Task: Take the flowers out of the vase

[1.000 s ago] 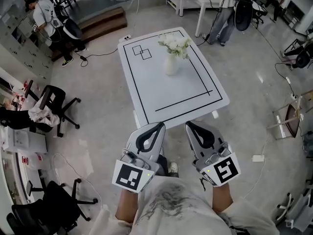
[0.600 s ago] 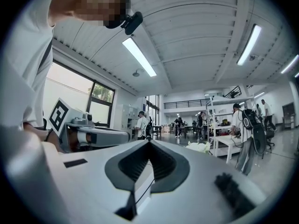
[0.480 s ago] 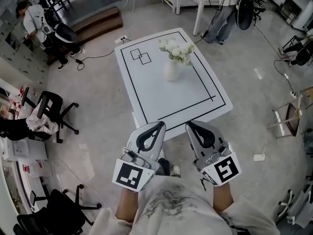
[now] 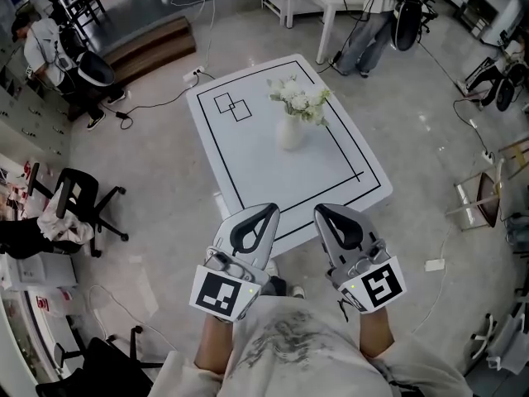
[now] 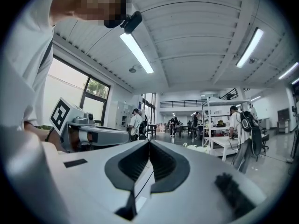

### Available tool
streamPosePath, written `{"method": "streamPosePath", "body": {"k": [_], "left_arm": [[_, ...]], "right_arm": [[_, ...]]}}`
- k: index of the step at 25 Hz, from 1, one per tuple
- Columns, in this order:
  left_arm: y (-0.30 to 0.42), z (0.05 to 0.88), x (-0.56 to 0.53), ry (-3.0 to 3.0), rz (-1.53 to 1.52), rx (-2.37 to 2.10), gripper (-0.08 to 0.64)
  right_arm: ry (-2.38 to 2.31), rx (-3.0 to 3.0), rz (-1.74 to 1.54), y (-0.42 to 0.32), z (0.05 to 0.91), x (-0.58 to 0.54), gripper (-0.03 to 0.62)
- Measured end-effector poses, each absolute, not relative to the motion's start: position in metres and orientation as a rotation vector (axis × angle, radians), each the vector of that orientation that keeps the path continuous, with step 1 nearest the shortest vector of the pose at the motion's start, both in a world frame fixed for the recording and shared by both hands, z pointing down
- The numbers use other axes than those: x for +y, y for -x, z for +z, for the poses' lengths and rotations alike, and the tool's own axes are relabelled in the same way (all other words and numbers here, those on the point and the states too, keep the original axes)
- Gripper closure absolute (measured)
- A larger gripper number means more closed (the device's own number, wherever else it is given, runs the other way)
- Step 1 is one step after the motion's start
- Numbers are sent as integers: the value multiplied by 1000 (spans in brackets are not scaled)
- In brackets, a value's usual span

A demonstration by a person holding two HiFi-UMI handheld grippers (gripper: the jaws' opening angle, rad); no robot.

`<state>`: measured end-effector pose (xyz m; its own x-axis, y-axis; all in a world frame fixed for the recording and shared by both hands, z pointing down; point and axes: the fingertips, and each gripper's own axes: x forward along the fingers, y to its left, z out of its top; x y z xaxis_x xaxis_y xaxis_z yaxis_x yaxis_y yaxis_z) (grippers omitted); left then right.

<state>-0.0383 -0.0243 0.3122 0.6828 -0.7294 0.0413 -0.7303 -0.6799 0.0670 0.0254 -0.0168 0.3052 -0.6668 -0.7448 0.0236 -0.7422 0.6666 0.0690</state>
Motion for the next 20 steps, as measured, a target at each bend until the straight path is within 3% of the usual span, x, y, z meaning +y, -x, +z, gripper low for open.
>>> {"method": "streamPosePath", "body": {"k": [20], "left_arm": [[51, 321, -85, -2861, 21, -1145, 552]], "right_arm": [[-1347, -2756, -59, -16, 311, -59, 575]]}}
